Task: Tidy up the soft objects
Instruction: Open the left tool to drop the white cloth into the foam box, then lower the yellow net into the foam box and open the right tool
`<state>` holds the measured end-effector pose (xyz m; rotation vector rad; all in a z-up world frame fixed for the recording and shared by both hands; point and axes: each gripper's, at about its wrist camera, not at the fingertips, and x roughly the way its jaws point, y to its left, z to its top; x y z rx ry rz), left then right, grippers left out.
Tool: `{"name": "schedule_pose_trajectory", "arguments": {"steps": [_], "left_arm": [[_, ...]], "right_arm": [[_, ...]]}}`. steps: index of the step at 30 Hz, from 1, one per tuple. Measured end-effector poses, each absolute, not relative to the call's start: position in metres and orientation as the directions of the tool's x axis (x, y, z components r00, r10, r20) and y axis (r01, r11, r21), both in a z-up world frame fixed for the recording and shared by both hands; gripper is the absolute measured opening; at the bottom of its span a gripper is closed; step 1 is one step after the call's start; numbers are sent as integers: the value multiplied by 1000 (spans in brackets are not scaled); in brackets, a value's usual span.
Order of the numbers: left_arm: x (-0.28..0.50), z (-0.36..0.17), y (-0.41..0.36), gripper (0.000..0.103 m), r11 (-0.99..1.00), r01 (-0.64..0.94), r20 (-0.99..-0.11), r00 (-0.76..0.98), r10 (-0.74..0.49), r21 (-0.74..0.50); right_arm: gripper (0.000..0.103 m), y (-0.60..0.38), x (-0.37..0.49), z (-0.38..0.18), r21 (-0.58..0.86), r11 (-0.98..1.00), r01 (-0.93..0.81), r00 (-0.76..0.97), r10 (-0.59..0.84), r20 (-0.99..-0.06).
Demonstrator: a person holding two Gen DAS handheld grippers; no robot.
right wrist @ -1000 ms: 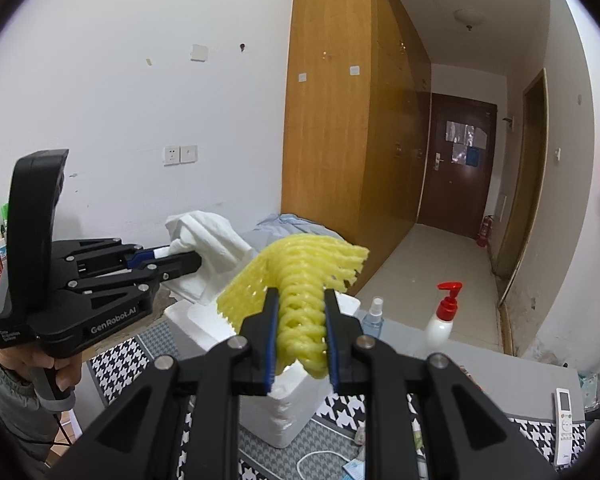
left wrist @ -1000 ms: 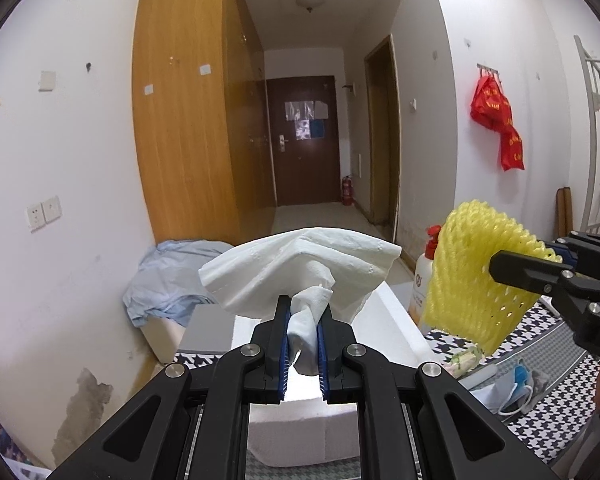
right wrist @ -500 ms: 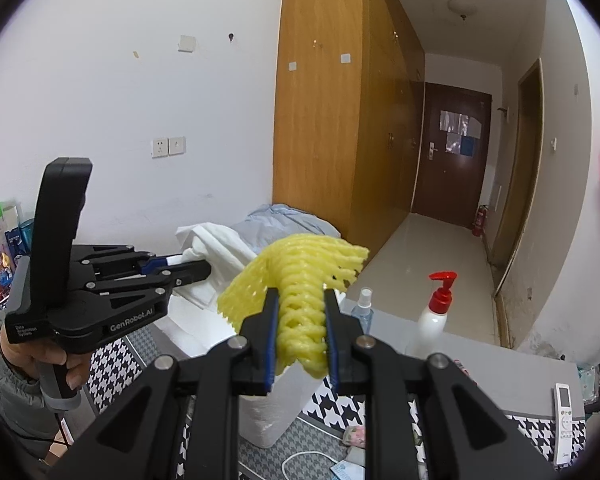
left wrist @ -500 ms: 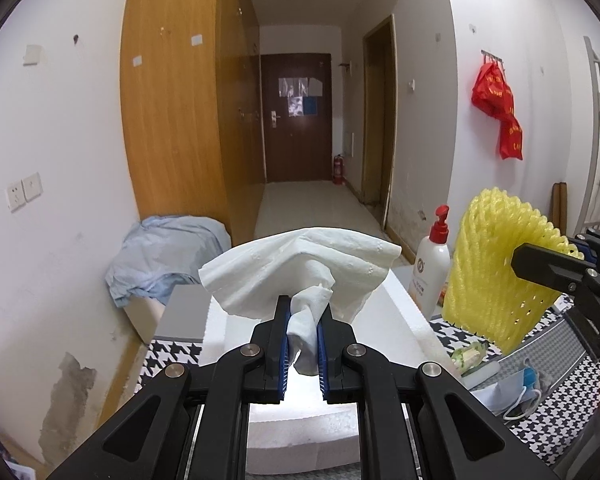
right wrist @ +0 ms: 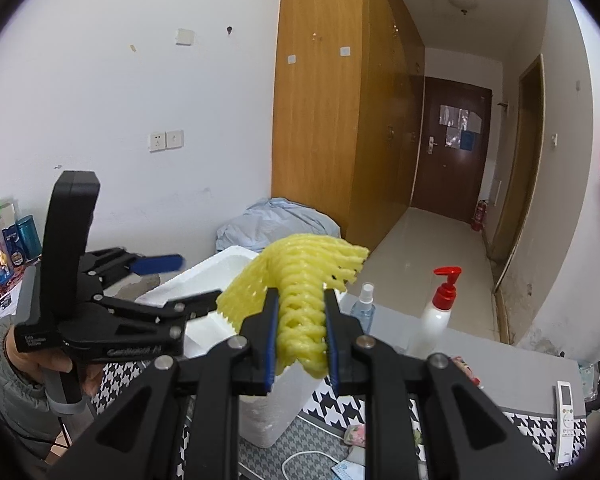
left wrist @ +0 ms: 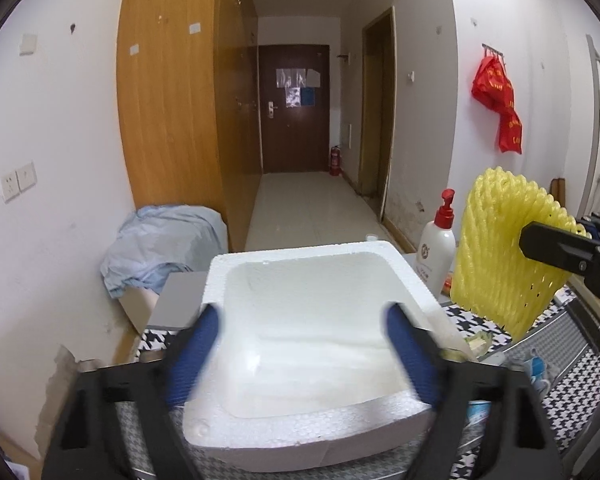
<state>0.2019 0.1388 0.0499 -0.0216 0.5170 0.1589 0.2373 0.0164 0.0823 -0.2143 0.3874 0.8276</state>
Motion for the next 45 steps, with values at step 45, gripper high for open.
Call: {"name": "schedule_pose_trajectory", "arguments": {"steps": [45], "left_arm": [[146, 54, 187, 102, 943, -331, -418, 852, 315, 37]], "right_arm": [[24, 80, 255, 66, 6, 615, -788, 530, 684, -501]]}}
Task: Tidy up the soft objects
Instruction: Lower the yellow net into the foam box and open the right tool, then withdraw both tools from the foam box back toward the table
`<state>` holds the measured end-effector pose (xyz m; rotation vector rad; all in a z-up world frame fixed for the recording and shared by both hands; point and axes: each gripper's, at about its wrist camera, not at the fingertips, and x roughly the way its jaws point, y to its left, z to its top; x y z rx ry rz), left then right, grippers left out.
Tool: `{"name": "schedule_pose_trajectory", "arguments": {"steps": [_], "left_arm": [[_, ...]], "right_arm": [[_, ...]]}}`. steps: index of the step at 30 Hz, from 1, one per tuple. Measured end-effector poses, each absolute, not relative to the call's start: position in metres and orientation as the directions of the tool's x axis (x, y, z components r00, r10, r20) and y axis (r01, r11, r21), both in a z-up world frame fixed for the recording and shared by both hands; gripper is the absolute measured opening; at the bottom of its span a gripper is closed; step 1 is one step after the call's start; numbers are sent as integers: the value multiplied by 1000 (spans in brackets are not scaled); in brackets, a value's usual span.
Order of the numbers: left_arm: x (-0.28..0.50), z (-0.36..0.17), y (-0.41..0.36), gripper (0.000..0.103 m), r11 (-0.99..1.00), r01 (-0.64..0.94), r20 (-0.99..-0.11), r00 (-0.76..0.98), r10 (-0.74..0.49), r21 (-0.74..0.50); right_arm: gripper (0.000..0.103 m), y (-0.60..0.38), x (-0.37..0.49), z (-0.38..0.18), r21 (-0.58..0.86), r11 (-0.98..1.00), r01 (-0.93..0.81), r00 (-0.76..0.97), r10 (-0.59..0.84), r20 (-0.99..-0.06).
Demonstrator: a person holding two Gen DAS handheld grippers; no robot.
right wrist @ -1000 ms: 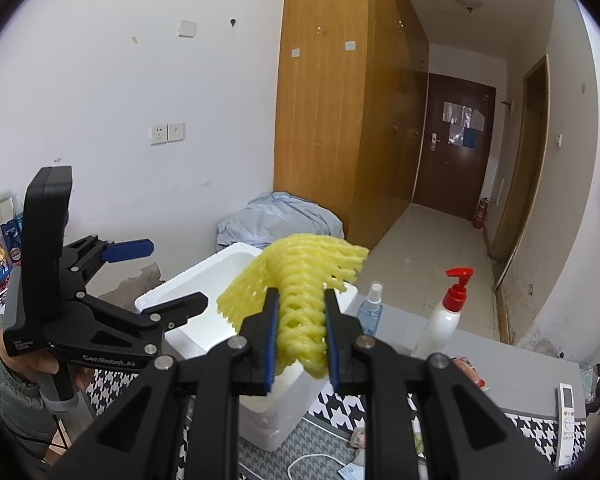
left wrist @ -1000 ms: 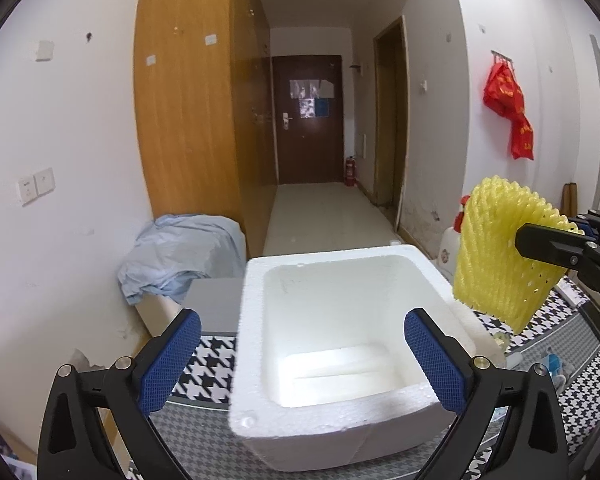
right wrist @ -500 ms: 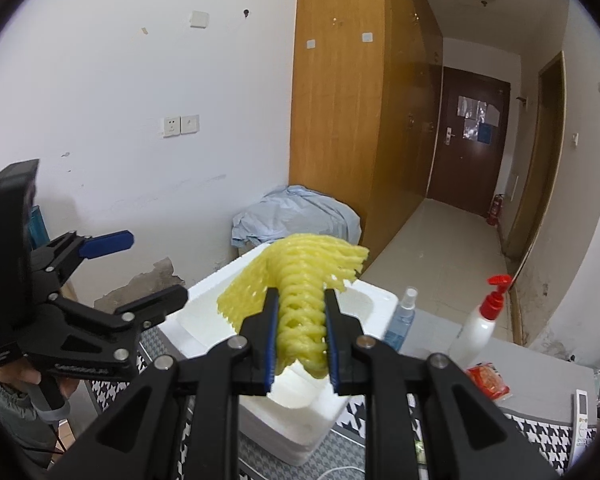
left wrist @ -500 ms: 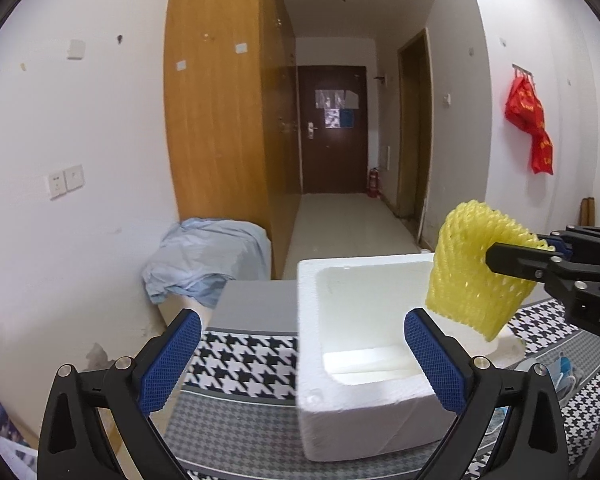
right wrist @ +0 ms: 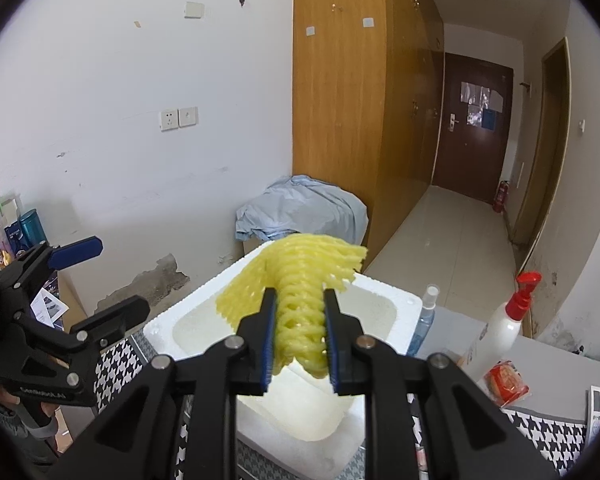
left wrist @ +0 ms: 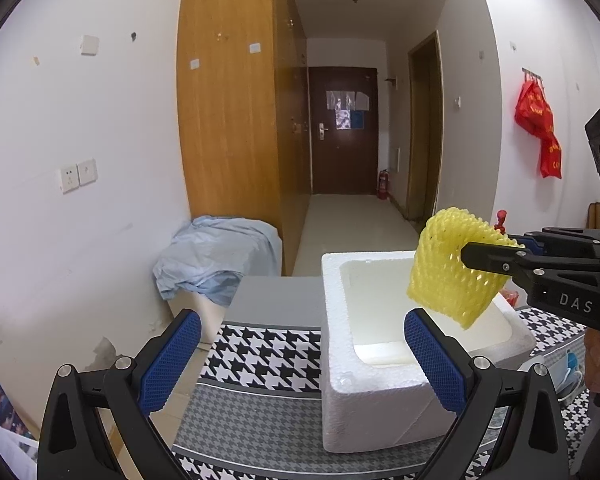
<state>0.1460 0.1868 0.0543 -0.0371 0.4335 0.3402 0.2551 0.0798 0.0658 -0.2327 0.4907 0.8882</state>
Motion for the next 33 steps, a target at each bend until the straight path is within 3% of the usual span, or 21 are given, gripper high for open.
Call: {"name": "schedule_pose_trajectory", "arguments": {"steps": [2, 5, 7, 10, 13, 23, 33], "left_arm": [[144, 54, 188, 102, 941, -338, -418, 850, 321, 35], [142, 53, 188, 102, 941, -337, -415, 852, 320, 34], [141, 53, 188, 102, 940, -339, -410, 853, 323, 35], [137, 55, 190, 102, 938, -346, -400, 858, 323, 15], [138, 54, 189, 102, 938, -346, -401, 856, 326, 25], [136, 56, 179, 102, 948, -319, -406, 863, 302, 28], [129, 69, 157, 102, 964, -265, -383, 889, 252, 19]], "right_arm": [[26, 81, 255, 65, -1, 626, -780, 540, 672, -507], [41, 84, 256, 64, 5, 631, -776, 542, 670, -508], [64, 85, 256, 64, 3, 640, -768, 551, 663, -507], [85, 82, 257, 64, 25, 646, -763, 549, 667, -503], [89, 80, 257, 66, 19, 659, -752, 565, 659, -497], [91, 67, 250, 72, 12, 660, -751, 573, 660, -486], [103, 39, 236, 84, 9, 680, -733, 607, 660, -441]]}}
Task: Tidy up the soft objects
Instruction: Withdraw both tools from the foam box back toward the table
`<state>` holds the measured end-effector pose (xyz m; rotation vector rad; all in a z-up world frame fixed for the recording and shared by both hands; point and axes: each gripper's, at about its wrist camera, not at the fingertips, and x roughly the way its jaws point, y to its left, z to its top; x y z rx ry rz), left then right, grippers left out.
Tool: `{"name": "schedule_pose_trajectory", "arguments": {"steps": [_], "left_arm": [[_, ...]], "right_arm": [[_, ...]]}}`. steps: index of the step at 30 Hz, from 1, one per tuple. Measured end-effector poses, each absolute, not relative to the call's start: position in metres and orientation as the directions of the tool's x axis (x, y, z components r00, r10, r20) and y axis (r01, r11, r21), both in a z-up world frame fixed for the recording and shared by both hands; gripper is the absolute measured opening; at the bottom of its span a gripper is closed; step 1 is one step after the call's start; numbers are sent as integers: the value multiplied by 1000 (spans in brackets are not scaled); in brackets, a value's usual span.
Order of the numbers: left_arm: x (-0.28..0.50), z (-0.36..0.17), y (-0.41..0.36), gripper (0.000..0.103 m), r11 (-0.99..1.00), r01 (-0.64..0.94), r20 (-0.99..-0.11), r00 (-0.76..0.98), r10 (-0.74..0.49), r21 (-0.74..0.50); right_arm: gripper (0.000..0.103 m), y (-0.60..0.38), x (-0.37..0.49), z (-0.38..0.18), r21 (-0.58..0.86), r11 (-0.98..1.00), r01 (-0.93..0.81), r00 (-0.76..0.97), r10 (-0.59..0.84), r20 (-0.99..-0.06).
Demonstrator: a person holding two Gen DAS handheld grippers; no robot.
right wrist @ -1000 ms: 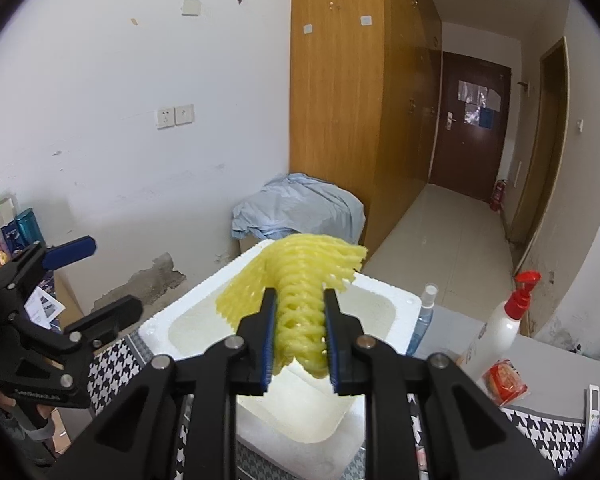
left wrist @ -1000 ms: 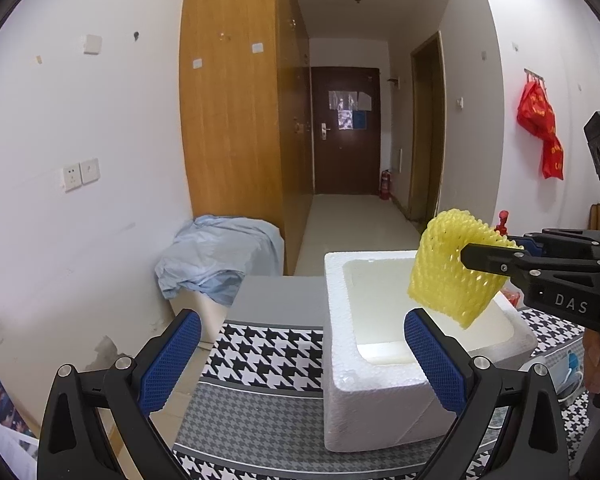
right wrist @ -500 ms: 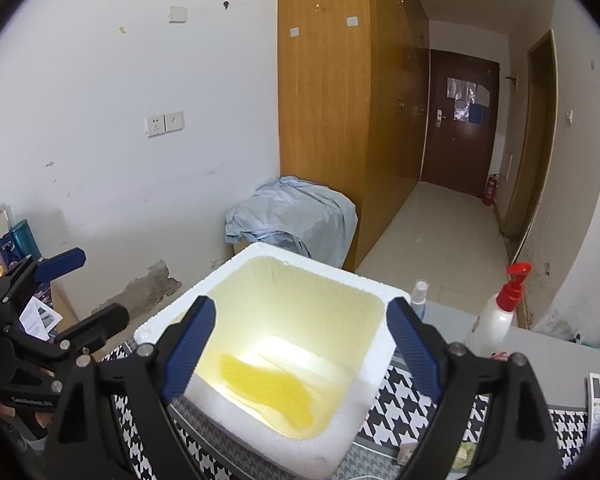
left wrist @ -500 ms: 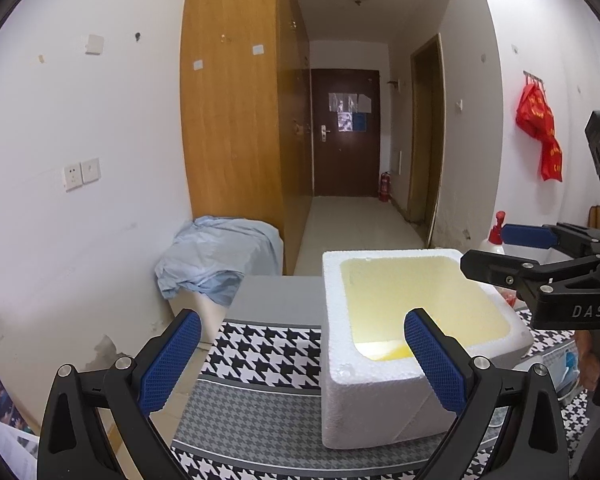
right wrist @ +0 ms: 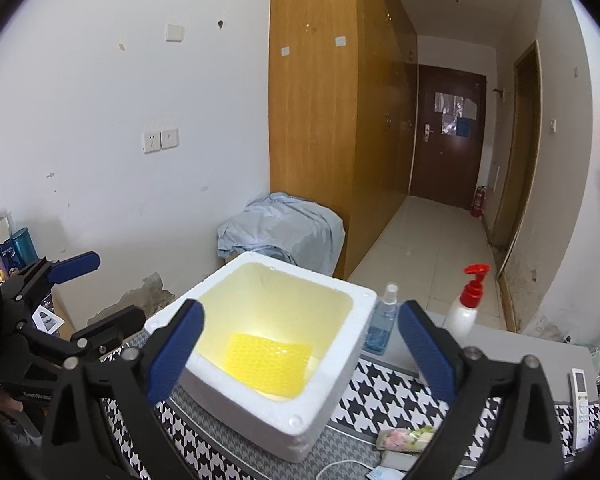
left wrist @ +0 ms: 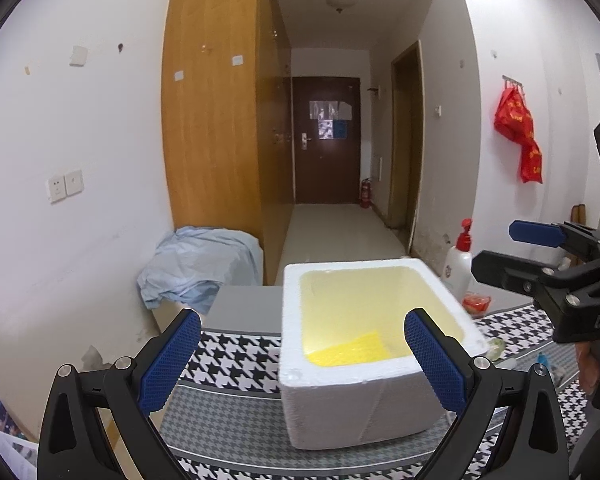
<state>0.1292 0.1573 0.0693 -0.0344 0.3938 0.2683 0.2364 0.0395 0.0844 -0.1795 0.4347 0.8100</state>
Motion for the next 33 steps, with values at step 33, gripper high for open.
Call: {"name": "schedule_pose_trajectory", "arguments": {"steps": [33], "left_arm": [[67, 113, 72, 102, 987, -151, -246, 956, 158, 48]], "right_arm": [[103, -65, 171, 102, -19, 741, -671, 706, 632, -320]]}}
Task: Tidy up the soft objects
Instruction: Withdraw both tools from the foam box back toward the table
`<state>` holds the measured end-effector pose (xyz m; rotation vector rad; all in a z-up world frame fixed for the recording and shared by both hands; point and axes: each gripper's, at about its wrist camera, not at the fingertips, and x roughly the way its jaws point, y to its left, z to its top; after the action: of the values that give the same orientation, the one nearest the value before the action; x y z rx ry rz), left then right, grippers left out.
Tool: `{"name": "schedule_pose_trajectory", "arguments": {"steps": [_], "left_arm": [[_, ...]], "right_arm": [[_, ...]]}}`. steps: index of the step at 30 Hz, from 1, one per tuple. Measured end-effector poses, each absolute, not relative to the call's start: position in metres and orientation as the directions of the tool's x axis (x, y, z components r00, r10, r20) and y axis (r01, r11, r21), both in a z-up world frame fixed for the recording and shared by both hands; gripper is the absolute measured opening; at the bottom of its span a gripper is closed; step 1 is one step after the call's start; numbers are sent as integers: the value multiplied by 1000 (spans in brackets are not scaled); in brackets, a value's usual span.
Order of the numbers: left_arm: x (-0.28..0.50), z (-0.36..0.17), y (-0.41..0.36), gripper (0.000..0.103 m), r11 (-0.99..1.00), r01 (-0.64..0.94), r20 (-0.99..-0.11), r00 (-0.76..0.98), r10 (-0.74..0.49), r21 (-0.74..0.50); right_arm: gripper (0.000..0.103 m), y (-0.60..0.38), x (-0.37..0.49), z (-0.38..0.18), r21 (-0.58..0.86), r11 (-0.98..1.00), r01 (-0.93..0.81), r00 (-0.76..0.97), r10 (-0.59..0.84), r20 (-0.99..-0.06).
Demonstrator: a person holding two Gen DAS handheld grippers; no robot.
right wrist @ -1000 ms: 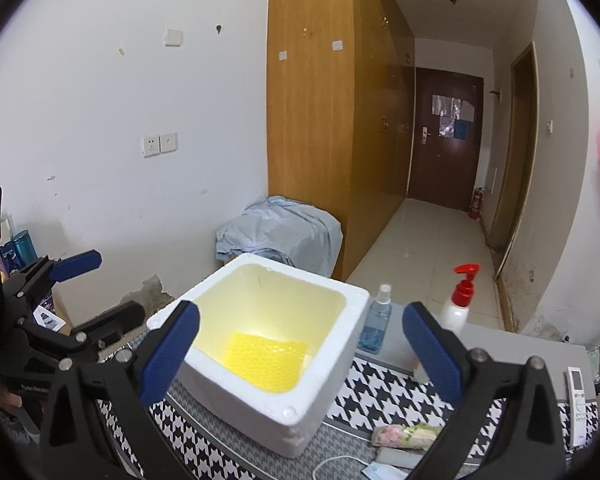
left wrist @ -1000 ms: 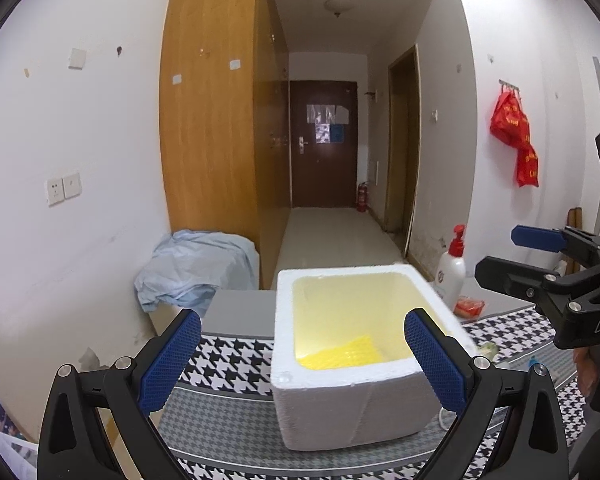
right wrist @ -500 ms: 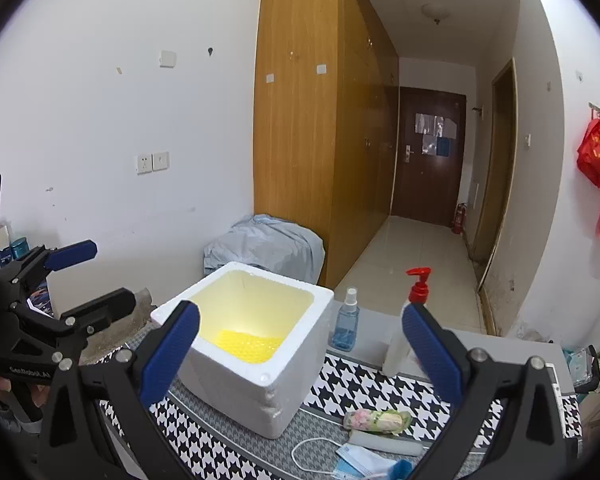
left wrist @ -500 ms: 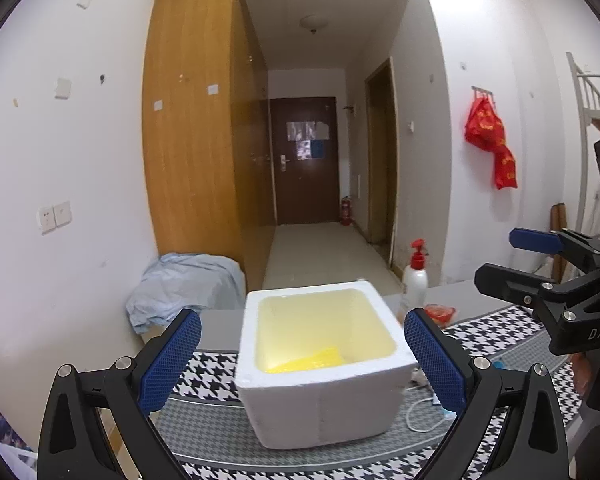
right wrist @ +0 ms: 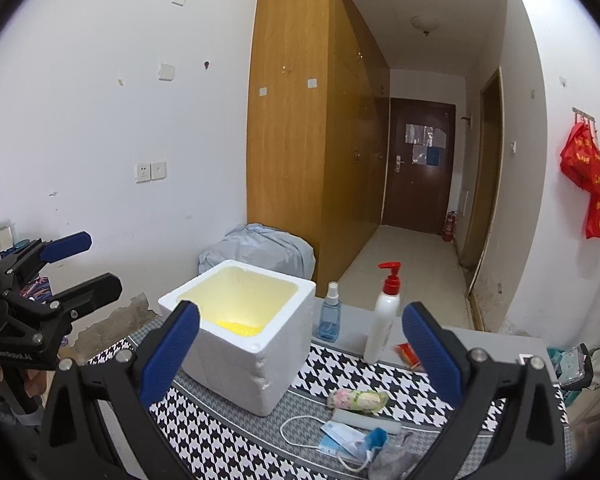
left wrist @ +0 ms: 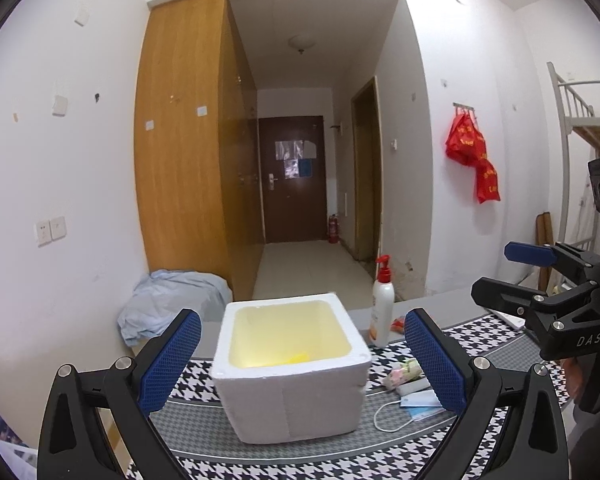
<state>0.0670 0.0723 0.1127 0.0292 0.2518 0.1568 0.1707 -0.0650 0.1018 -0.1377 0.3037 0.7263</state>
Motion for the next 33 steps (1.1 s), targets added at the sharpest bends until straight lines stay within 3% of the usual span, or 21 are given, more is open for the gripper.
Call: {"name": "schedule_pose_trajectory", "arguments": {"steps": [33], "left_arm": [[73, 49, 32, 102, 997, -70, -245, 967, 67, -7]], "right_arm": [[103, -131, 151, 41, 39, 837, -546, 786, 528, -321]]}}
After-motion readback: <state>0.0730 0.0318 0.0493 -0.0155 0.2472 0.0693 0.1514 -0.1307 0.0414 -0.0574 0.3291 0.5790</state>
